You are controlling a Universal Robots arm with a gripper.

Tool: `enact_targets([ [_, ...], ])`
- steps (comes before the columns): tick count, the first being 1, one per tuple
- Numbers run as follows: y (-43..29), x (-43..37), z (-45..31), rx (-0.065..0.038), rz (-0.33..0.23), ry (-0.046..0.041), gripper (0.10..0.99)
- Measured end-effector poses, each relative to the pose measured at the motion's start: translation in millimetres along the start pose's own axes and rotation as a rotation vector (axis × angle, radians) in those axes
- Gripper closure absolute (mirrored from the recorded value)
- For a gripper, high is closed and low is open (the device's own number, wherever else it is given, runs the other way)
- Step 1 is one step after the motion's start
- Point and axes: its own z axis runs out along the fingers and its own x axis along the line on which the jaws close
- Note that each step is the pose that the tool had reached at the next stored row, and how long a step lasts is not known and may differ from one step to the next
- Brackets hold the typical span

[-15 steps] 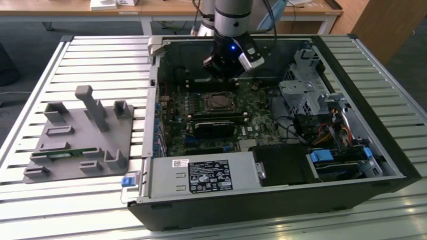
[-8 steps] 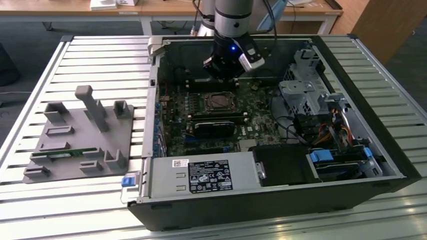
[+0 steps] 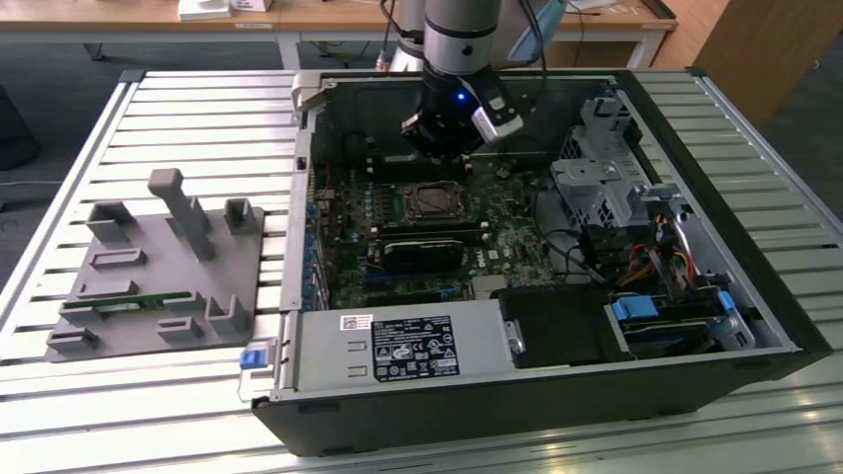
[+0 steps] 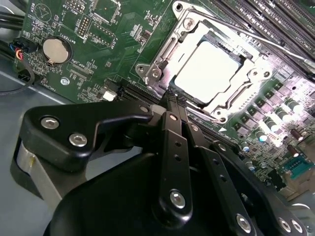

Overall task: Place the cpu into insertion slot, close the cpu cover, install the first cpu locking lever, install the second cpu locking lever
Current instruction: 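Install the second cpu locking lever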

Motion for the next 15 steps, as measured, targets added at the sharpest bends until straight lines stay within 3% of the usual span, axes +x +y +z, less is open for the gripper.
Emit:
enact_targets([
  [15,-10.7,0.3,-0.3,0.000,0.000,0.0000,0.969],
])
